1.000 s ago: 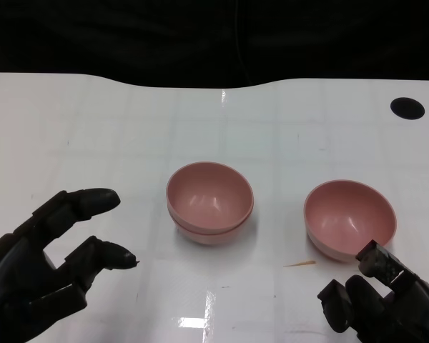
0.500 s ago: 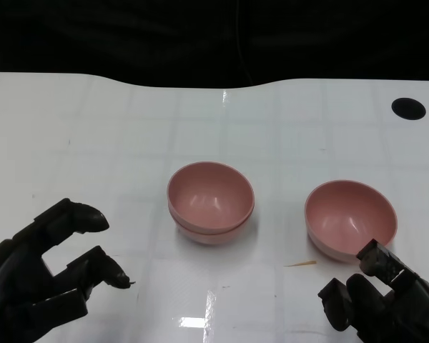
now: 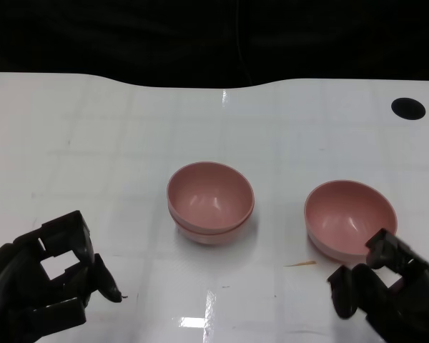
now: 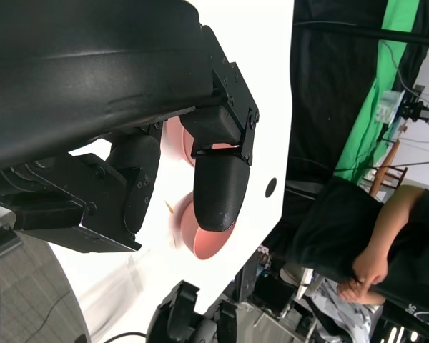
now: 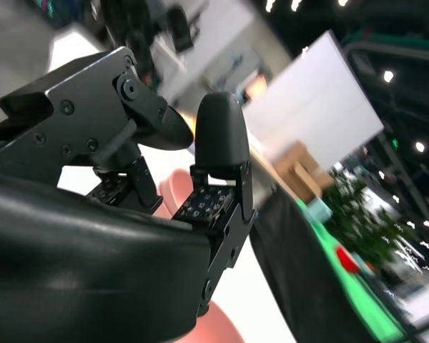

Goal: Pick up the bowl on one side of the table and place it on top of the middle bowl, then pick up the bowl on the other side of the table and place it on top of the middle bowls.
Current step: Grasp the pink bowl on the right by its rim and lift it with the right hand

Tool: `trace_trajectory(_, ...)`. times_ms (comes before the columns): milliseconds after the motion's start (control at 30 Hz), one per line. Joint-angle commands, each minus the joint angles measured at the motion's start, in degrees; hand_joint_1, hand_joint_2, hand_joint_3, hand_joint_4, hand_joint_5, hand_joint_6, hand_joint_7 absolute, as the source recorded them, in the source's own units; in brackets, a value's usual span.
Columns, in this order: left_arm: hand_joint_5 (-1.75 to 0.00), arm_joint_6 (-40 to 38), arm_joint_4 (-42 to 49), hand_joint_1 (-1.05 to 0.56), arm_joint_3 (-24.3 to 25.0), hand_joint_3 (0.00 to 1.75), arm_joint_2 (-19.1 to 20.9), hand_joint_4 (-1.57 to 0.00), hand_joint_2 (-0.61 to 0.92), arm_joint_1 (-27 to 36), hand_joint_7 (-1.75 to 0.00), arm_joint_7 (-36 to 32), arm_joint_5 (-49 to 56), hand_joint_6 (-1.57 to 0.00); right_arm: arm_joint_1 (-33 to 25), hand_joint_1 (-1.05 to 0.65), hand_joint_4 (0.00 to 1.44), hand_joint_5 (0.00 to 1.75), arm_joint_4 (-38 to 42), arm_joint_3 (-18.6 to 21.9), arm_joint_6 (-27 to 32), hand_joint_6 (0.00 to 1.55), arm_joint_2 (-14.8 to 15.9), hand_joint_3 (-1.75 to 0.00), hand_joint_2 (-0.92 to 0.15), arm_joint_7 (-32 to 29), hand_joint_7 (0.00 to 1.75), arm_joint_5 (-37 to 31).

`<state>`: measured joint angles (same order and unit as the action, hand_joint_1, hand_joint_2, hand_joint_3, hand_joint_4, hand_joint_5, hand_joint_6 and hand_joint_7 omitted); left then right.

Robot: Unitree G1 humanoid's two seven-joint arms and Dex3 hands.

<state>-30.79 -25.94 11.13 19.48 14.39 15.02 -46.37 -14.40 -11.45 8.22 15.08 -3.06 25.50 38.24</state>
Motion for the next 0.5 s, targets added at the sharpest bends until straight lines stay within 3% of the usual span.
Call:
trace_trajectory(33,-1.75,0.4,1.2,0.23,0.6,1.44,0.0,-1.05,0.92,-0.6,-1.75,1.5,1.0,-0.82,-0.3,-0.06,0.96,1.57,-0.3,-1.0,-16.5,0.96,-3.0,-0.99,-0.52,-3.6,1.20,-11.7)
trace_trajectory(100,-1.75,0.3,1.0,0.24,0.6,1.43,-0.1,-1.05,0.92,-0.6,-1.75,1.3,1.5,-0.82,0.3,-0.07,0.96,1.54,2.2,-1.1,-27.6,0.92,-4.7,-0.91,-0.59,-5.9,1.20,-18.7)
trace_trajectory(200,-1.75,0.5,1.0,0.24,0.6,1.44,-0.1,-1.06,0.92,-0.7,-1.75,1.6,2.1,-0.82,1.1,-0.19,0.93,1.27,4.3,-0.7,-35.9,0.93,-6.4,-0.57,-0.76,-9.7,0.91,-24.1)
trace_trajectory(267,-1.75,0.8,1.5,0.24,0.8,1.44,0.0,-1.06,0.92,-0.9,-1.75,2.9,1.9,-0.82,1.8,-0.27,0.99,0.97,5.3,-0.4,-38.8,1.06,-5.7,-0.34,-0.88,-12.6,0.51,-28.2)
trace_trajectory(333,-1.75,0.9,2.1,0.23,1.2,1.50,0.1,-1.13,0.90,-1.2,-1.75,4.5,1.5,-0.86,3.0,-0.45,1.01,0.41,7.4,0.1,-42.5,1.05,-2.8,-0.30,-0.91,-14.7,0.12,-34.2)
trace_trajectory(367,-1.75,0.7,1.9,0.23,1.3,1.51,0.2,-1.14,0.89,-1.2,-1.75,4.5,1.6,-0.88,3.5,-0.50,0.98,0.27,8.2,0.2,-44.2,1.01,-1.0,-0.31,-0.92,-15.8,0.06,-38.1)
trace_trajectory(400,-1.75,0.5,1.6,0.24,1.4,1.52,0.2,-1.15,0.87,-1.2,-1.75,4.3,1.8,-0.88,3.8,-0.57,0.87,0.13,8.6,0.2,-45.3,0.91,0.6,-0.36,-0.92,-17.4,0.03,-42.4)
trace_trajectory(467,-1.75,-0.2,0.8,0.25,1.5,1.52,0.4,-1.15,0.87,-1.1,-1.75,3.5,2.2,-0.88,3.0,-0.70,0.66,0.04,6.0,-0.3,-42.8,0.76,4.5,-0.46,-0.92,-20.8,0.01,-54.9)
trace_trajectory(500,-1.75,-0.5,0.5,0.26,1.6,1.48,0.3,-1.13,0.90,-1.1,-1.75,3.2,2.1,-0.87,2.6,-0.84,0.43,0.01,4.4,-0.6,-40.8,0.59,5.8,-0.53,-0.92,-22.1,0.00,-60.0)
